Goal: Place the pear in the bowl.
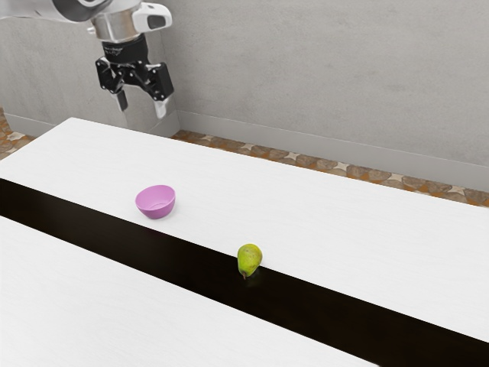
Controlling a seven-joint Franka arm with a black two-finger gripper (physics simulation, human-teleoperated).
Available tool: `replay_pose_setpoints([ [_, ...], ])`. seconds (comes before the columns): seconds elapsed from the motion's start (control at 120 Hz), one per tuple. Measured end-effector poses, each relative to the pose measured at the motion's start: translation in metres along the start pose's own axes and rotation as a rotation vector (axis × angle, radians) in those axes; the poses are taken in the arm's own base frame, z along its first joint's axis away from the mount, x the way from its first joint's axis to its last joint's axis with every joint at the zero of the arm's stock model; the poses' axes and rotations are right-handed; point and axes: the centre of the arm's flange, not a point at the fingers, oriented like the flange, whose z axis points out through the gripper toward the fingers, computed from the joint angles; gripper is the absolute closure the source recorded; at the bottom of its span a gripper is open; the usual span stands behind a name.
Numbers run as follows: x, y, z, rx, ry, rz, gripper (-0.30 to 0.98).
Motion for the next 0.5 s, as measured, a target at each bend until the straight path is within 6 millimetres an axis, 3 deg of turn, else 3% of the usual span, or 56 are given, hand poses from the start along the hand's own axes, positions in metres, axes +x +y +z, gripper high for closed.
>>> replay_pose_setpoints([
  [0.208, -0.009, 0.009, 0.002, -0.004, -0.017, 0.007, 0.00],
  [0.5, -0.035, 0.028, 0.157, -0.027, -0.164, 0.018, 0.00],
])
